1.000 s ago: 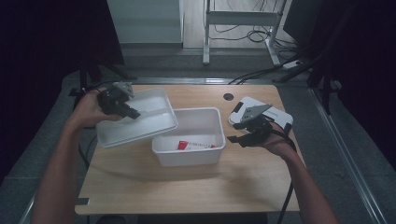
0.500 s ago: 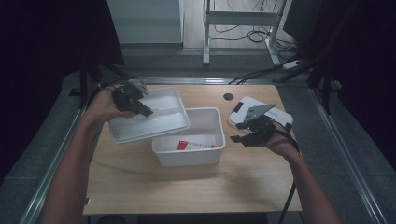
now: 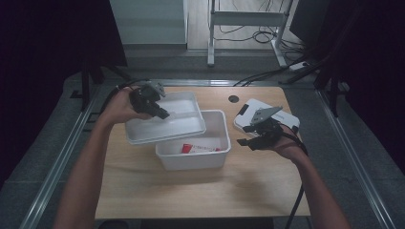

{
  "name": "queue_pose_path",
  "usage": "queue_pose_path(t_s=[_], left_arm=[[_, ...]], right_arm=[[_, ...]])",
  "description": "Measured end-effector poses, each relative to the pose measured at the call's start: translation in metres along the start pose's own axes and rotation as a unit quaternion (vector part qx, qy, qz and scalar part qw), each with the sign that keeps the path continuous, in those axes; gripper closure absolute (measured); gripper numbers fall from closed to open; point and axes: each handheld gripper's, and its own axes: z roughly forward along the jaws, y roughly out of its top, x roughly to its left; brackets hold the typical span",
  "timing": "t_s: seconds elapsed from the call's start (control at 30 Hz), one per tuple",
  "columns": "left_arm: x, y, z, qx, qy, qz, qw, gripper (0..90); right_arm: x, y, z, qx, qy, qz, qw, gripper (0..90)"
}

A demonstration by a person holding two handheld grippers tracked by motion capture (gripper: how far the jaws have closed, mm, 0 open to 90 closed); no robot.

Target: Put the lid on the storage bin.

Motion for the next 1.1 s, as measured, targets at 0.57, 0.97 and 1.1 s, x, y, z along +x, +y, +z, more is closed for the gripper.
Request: queue_pose_path(t_s=[0.57, 0.97, 1.1], left_arm=[[0.0, 0.027, 0.033, -0.008, -0.031, 0.019, 0.9993, 89.8], [-0.005, 0.043, 0.05, -0.013, -0.044, 0.035, 0.9983, 89.8], [-0.005, 0.045, 0.056, -0.008, -0.051, 0.037, 0.998, 89.8]], right_arm=[[-0.004, -0.012, -0.007, 0.008, -0.007, 0.01, 0.9999, 43.7], [-0.005, -0.017, -0.008, 0.01, -0.009, 0.018, 0.9997, 43.9], [-0.006, -0.019, -0.009, 0.012, -0.01, 0.018, 0.9997, 43.9]])
